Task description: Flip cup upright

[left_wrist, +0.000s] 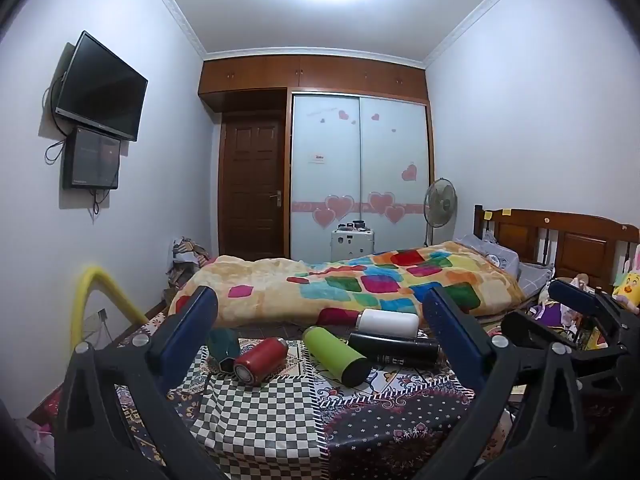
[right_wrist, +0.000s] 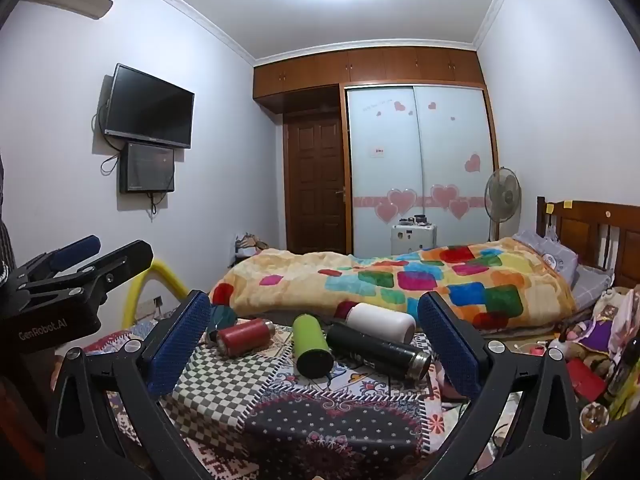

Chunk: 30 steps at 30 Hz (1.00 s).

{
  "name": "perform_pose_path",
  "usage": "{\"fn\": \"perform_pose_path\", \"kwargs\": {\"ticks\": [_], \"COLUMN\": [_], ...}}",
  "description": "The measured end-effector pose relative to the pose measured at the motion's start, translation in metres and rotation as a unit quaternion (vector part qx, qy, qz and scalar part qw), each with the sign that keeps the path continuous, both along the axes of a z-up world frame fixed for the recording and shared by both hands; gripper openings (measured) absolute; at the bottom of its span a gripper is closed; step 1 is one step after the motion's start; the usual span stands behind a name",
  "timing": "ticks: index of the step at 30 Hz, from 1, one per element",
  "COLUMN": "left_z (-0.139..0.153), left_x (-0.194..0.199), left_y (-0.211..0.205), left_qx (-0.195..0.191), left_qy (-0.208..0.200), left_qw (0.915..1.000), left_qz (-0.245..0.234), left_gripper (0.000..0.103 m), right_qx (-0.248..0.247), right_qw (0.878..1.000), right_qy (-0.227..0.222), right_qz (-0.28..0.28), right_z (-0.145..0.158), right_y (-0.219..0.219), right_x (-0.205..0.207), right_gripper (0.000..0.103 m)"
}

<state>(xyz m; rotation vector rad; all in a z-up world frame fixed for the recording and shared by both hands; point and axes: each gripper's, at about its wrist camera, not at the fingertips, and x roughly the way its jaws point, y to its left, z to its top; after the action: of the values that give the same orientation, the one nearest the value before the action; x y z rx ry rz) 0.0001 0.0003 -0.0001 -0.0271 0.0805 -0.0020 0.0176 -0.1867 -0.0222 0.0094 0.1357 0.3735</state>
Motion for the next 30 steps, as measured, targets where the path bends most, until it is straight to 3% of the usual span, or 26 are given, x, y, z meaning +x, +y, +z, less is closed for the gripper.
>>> {"fn": "perform_pose_path", "kwargs": {"ticks": [30], "left_z": [-0.007], "left_x": [0.01], "left_y": [0.001], "left_qx": [0.007], "left_qy": [0.007], "left_qw": [0.9998], "left_qz": [-0.015], "left_gripper": [0.103], "right_qx": [0.01], "right_qw": [1.0], "right_qy": [-0.001], "right_qz": [-0.008], "right_z": [-0.004], "right_y": [0.005], "right_x": [0.006], "right_gripper": [0.103]}}
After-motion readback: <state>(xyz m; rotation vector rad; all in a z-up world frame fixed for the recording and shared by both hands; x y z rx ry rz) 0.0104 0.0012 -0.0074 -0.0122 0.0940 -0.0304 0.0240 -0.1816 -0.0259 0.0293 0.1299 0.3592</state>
